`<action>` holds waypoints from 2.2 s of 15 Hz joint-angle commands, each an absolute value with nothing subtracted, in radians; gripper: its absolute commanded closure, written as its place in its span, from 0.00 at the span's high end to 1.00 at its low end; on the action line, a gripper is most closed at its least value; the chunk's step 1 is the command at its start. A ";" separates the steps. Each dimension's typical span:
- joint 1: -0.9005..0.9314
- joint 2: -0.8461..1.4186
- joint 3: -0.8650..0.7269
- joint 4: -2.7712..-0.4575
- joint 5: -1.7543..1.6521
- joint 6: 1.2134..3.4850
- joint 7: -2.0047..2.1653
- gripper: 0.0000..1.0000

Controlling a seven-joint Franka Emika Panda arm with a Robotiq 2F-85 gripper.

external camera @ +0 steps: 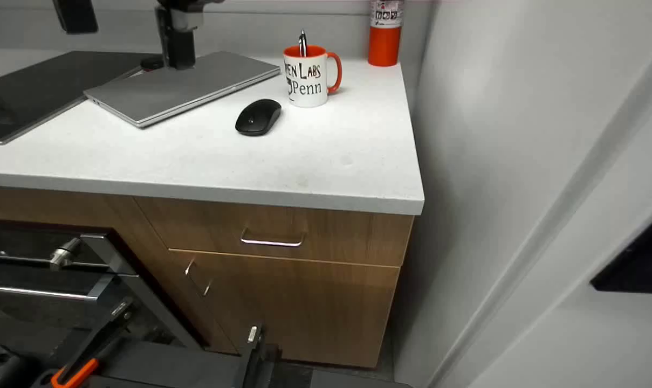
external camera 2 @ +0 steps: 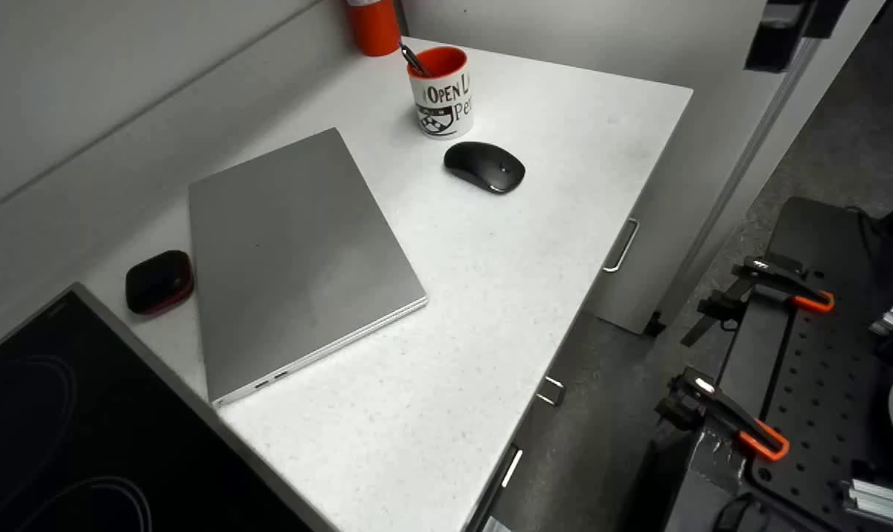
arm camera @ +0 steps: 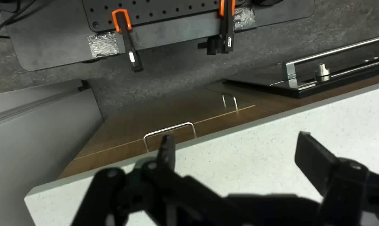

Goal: Take the pen out of the mug and put it on the desk

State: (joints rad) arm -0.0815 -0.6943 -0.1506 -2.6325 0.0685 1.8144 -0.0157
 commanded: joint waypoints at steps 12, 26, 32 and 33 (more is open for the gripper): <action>-0.018 -0.491 -0.128 -2.623 0.142 2.362 -0.095 1.00; 0.015 -0.311 -0.130 -2.566 0.205 2.600 -0.097 1.00; 0.038 -0.125 -0.132 -2.458 0.257 2.823 -0.135 1.00; 0.039 -0.089 -0.130 -2.436 0.262 2.855 -0.144 1.00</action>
State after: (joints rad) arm 0.0189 -0.2097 -0.1241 -2.5198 0.2163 2.7676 -0.0951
